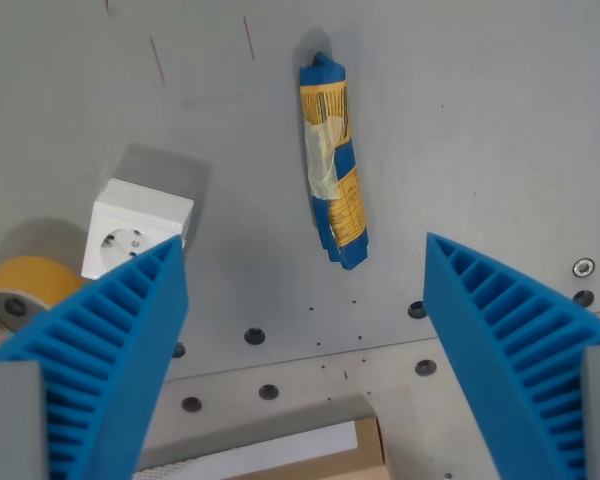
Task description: Pick up the blue bag
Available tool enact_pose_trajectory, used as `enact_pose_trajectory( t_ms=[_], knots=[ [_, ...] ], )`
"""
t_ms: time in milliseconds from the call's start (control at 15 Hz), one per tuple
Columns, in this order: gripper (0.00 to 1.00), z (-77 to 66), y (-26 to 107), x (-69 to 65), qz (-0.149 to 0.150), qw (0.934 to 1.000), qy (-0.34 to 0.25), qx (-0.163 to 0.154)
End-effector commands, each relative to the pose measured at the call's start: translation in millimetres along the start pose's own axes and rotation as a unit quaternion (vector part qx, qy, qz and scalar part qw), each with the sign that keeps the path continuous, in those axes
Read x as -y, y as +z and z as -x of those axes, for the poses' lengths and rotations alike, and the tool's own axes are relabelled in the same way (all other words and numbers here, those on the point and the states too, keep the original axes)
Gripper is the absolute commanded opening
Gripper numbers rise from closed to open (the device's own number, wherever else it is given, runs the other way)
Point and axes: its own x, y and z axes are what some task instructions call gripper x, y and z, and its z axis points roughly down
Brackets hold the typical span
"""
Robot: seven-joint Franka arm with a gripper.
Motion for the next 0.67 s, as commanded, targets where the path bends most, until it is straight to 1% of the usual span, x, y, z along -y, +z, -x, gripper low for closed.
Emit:
enact_pose_trajectory(
  t_ms=[67,400,533,667],
  knots=[
    [1.00,9.2,19.1,-5.1,-0.010,0.9964,-0.070,-0.046],
    [1.00,25.3,46.6,-15.3,-0.015,0.9887,-0.126,-0.079],
    [1.00,32.8,58.1,-19.0,-0.015,0.9863,-0.140,-0.085],
    [1.00,40.1,69.6,-21.5,-0.015,0.9857,-0.141,-0.091]
  ],
)
